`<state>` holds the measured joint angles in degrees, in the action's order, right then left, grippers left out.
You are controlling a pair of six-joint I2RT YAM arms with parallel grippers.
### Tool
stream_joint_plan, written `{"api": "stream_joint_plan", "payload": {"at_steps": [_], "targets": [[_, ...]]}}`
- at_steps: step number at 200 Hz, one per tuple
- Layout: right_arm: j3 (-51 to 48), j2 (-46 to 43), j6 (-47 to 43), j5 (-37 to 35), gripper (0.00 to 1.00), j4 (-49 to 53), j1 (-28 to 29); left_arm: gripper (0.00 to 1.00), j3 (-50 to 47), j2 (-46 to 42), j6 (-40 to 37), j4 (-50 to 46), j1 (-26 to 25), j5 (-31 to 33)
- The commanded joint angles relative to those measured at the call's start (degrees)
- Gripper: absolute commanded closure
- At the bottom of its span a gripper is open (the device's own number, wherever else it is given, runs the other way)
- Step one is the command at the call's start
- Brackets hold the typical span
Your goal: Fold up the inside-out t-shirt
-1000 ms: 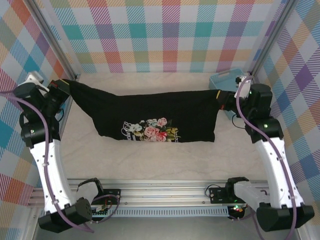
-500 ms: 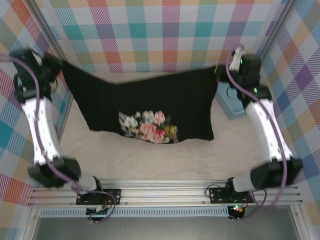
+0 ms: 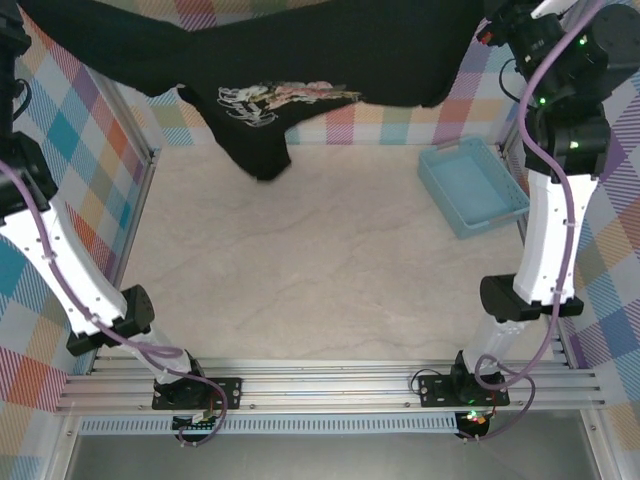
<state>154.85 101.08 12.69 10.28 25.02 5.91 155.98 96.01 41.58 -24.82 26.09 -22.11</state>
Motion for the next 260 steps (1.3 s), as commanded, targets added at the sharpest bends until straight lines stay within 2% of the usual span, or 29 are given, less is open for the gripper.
{"api": "stream_joint_plan", "payload": {"at_steps": [1,12,38,52,72,97,115,148,188,225,260], "targets": [[-13.4,-3.5,-1.4,5.3,1.00,3.5,-0.6,1.00,-8.3,-3.5,-1.8,-2.0,0.4,-8.0],[-26.1,-8.9,-0.6,7.5,1.00,2.8,-0.6,1.00,-20.6,-9.5,-2.8,-2.7,0.0,-10.9],[-60.2,-22.7,1.7,6.9,1.00,-1.2,-0.6,1.00,-61.8,-29.1,-5.1,0.0,-2.2,-15.5],[-76.7,-28.3,3.1,3.7,1.00,-1.9,-0.6,1.00,-81.2,-39.1,-8.4,-0.4,-6.5,-12.2],[-93.9,-30.6,6.2,3.1,1.00,-2.8,-0.6,1.00,-100.9,-47.5,-5.4,-1.3,-11.0,-13.5],[-105.0,-26.9,8.7,3.5,1.00,-2.0,-1.7,1.00,-116.8,-54.2,-4.4,-4.3,-12.1,-14.0],[-108.6,-24.1,10.3,4.1,1.00,-3.1,-2.9,1.00,-121.0,-55.1,-5.1,-6.7,-12.2,-14.5],[-109.2,-19.4,11.7,1.9,1.00,-1.8,-5.1,1.00,-124.5,-53.3,-4.6,-9.2,-12.4,-17.5],[-110.6,-19.7,11.9,-0.5,0.99,-1.9,-6.2,1.00,-124.9,-56.9,-4.0,-11.4,-12.3,-16.6],[-110.8,-22.8,11.8,-2.0,0.99,-1.3,-6.2,1.00,-121.8,-58.5,-4.3,-12.0,-12.3,-13.9],[-109.3,-26.7,10.4,1.6,1.00,-1.3,-6.2,1.00,-113.3,-55.9,-11.2,-15.7,-12.3,-10.8]]}}
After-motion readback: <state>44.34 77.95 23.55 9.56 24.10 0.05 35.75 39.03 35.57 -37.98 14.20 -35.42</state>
